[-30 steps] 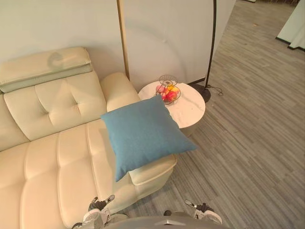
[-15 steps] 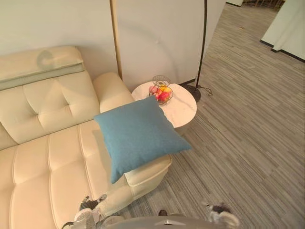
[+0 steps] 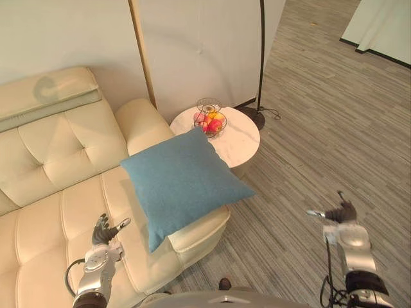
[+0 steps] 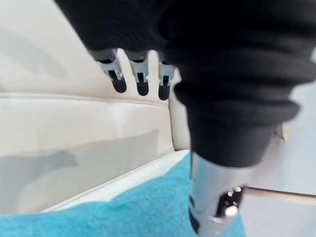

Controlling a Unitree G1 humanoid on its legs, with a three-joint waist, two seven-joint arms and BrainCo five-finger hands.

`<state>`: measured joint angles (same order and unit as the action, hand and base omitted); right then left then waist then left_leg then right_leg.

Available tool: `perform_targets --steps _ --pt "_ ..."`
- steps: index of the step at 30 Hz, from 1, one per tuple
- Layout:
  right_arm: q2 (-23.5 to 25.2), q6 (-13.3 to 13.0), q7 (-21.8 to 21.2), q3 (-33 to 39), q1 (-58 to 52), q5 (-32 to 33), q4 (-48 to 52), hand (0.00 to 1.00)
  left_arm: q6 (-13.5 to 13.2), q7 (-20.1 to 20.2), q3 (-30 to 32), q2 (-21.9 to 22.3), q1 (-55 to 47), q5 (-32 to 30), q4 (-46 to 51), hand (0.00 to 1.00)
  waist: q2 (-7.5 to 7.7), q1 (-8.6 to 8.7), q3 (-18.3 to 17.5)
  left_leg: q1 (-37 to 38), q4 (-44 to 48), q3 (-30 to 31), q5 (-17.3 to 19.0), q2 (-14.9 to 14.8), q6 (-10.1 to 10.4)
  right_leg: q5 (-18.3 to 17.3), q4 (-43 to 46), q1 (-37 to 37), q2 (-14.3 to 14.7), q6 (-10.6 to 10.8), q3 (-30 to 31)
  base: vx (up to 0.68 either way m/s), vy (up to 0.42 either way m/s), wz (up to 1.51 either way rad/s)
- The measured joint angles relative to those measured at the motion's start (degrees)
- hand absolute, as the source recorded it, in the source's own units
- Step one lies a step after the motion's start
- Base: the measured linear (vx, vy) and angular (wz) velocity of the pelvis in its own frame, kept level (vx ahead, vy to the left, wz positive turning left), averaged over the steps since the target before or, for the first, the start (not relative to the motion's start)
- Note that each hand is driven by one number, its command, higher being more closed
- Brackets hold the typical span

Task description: Pick up cushions and gather them together orderly.

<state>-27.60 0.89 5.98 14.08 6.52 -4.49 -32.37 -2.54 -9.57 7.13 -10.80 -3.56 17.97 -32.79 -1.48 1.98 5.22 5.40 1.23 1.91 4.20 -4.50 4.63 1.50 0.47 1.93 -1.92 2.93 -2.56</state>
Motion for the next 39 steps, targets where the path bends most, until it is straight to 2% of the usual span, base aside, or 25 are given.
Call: perform_targets --steps 2,5,9,16,21,26,32,33,34,39 --pt "-0.27 -0.02 -0.45 -1.95 2.16 0.2 -0.01 0.0 -0.04 -0.02 -1.24 0.02 0.65 0.0 0.69 0.0 -0.18 0.0 0.45 -0.51 0.02 0.48 -0.26 0.22 -0.04 0.1 -0.02 -0.25 -0.16 0.07 -0.35 -0.02 0.011 0.17" --pt "-0.48 -0.11 -0.88 -7.69 10.26 0.96 -0.02 0.0 -0.22 -0.39 -5.11 0.27 5.52 -0.02 0.76 0.0 -0.67 0.09 3.66 -3.72 0.93 2.08 -1.48 1.0 -0.13 1.18 0.07 -2.75 -0.84 0.13 -1.58 -0.06 0.013 0.24" --pt "-0.52 -0.19 -1.09 -12.61 19.66 3.09 0.01 0.0 -0.24 -1.9 -7.37 1.72 11.26 -0.03 0.85 0.0 -1.26 -1.0 8.94 -9.62 2.26 3.79 -3.22 1.39 -0.02 3.04 0.31 -7.23 -1.41 -0.13 -2.97 -0.15 -0.004 0.18" --pt "-0.6 0.13 -0.31 -16.17 28.55 5.18 -1.57 0.0 -0.23 -4.09 -9.58 2.74 17.17 -0.01 0.56 0.0 -1.76 -1.54 14.44 -18.82 4.54 5.92 -5.33 2.34 0.08 3.4 4.74 -16.26 -2.46 -0.36 -4.65 -0.13 -0.006 0.15" --pt "0.14 0.67 0.89 -16.57 33.31 5.75 -4.98 0.0 -0.21 -4.15 -12.89 3.05 23.18 -0.06 -1.56 0.0 -2.23 -1.63 16.66 -21.7 2.18 6.56 -8.21 2.82 0.09 3.71 6.21 -20.29 -3.35 -0.47 -5.7 -0.07 -0.001 0.14" --pt "0.32 0.92 2.4 -20.75 39.55 6.36 -7.58 0.0 0.0 -4.52 -16.85 3.14 29.55 -0.16 -2.87 0.0 -2.36 -1.46 17.92 -23.9 -0.12 7.0 -10.69 2.98 0.41 4.3 6.9 -23.73 -3.73 -0.52 -5.93 -0.05 -0.005 0.04" --pt "2.39 1.53 4.01 -24.64 47.53 6.27 -9.17 0.0 0.03 -7.27 -18.74 4.19 39.4 -0.01 -6.54 0.0 -2.55 -1.39 19.37 -27.05 -3.2 6.3 -13.01 2.47 0.89 5.97 6.3 -28.13 -3.47 -0.75 -5.7 -0.06 -0.035 -0.04" --pt "2.71 1.56 4.69 -24.66 47.98 6.27 -8.89 1.0 0.03 -7.59 -18.83 4.03 40.47 0.0 -6.94 0.0 -2.54 -1.37 19.46 -27.6 -4.06 5.9 -13.66 2.17 0.83 6.36 6.03 -28.96 -3.3 -0.79 -5.66 -0.05 -0.051 -0.05" --pt "2.79 1.56 4.76 -24.65 47.98 6.27 -8.77 1.0 0.03 -7.63 -18.82 4.01 40.78 0.0 -6.97 1.0 -2.52 -1.41 19.47 -27.69 -4.47 5.82 -13.93 2.04 0.84 6.53 6.03 -29.25 -3.21 -0.83 -5.62 -0.04 -0.065 -0.02" --pt "4.87 1.69 6.82 -24.61 47.59 6.81 -6.38 1.0 0.09 -9.21 -18.81 4.09 41.71 0.01 -6.98 1.0 -2.51 -1.42 19.48 -28.1 -5.38 5.31 -14.78 1.39 1.4 6.54 6.73 -30.48 -2.66 -1.03 -5.25 -0.02 -0.056 -0.03"
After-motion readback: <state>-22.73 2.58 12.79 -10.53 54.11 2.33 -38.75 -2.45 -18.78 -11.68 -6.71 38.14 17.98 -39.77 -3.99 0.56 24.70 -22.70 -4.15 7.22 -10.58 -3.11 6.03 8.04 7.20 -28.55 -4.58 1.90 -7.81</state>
